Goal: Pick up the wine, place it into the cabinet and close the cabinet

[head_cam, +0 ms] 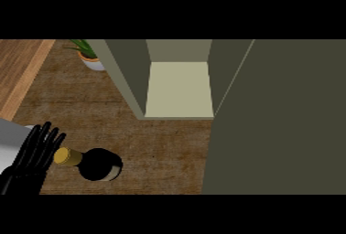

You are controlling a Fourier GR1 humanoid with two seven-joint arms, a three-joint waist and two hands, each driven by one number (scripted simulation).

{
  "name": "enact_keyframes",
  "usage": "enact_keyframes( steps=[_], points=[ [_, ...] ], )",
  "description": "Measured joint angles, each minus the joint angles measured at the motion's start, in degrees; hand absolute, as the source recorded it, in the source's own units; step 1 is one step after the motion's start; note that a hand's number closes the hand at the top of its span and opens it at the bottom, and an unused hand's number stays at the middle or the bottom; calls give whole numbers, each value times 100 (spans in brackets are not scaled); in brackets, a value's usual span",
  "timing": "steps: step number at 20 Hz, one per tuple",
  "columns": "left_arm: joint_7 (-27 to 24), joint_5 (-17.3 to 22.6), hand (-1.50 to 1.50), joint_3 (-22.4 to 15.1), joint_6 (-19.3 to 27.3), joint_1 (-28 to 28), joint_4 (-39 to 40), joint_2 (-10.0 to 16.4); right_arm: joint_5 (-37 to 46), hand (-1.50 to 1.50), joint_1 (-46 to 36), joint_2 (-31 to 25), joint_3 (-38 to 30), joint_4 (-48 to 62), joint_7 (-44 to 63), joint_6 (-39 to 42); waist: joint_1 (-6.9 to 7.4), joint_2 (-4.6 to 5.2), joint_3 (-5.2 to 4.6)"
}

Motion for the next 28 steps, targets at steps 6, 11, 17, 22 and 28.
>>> enact_keyframes(
  steps=[6, 11, 17, 22, 28],
  points=[
    [-476, -324, -150, -16, -178, -35, 605, -78, -20, -150, -60, -33, -117, -21, 77, 20, -5, -1, 0],
    [-693, -477, -150, -63, -286, -317, 1111, -96, 7, -150, -232, 52, 65, -4, 172, -91, -3, 1, 0],
    [-1030, -583, -150, 0, -417, -507, 1649, -80, -10, -150, -173, -3, -139, 5, 126, 21, 0, 2, 2],
    [-1392, -812, -150, -61, -466, -502, 2009, -147, -12, -150, -151, 59, -114, 10, 129, 36, 3, 1, 1],
    [-1680, -918, -150, -17, -553, -709, 2510, -94, -7, -150, -69, 93, -98, 18, 46, 109, 4, 3, 1]
  ],
)
